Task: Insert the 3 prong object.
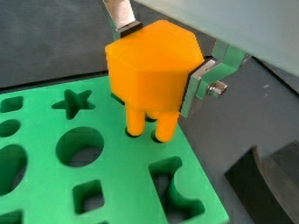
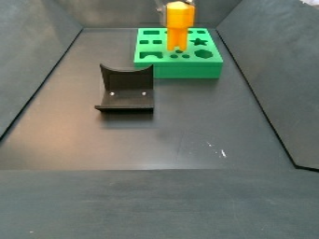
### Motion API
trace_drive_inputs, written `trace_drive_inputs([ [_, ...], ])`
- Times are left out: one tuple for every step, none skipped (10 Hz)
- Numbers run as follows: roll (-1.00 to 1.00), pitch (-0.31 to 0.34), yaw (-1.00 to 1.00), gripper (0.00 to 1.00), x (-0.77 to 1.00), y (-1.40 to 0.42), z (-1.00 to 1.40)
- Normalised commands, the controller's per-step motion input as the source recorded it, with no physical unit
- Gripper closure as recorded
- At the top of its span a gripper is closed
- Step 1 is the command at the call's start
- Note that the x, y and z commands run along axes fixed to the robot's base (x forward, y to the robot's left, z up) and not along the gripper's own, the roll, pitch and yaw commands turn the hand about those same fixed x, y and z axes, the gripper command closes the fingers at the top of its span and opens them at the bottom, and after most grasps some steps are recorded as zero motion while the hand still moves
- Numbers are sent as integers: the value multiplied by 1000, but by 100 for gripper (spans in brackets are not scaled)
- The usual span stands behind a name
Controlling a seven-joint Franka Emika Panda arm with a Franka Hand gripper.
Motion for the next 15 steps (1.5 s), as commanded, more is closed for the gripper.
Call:
trace_drive_inputs([
  [-69, -149, 371, 100, -177, 157, -211],
  [-10, -91, 580, 100, 0, 83, -240],
  [-34, -59, 477, 100, -6, 0, -203],
  [-44, -34, 437, 100, -29, -40, -169],
  [-54, -56, 306, 100, -146, -134, -123],
  [-40, -59, 106, 100, -34, -26, -186],
  [0, -11, -14, 100, 0, 0, -226],
  [0, 0, -254, 100, 26, 0, -231],
  [0, 0, -394, 100, 146, 0, -214],
  [0, 3, -440, 100, 140, 0, -217],
  [0, 0, -423, 100, 86, 0, -214],
  [-57, 0, -371, 100, 140, 0, -223],
  [-90, -66, -220, 100, 0, 0, -243],
  [-71, -121, -74, 100, -14, 0, -266],
  [0, -134, -57, 100, 0, 0, -360],
])
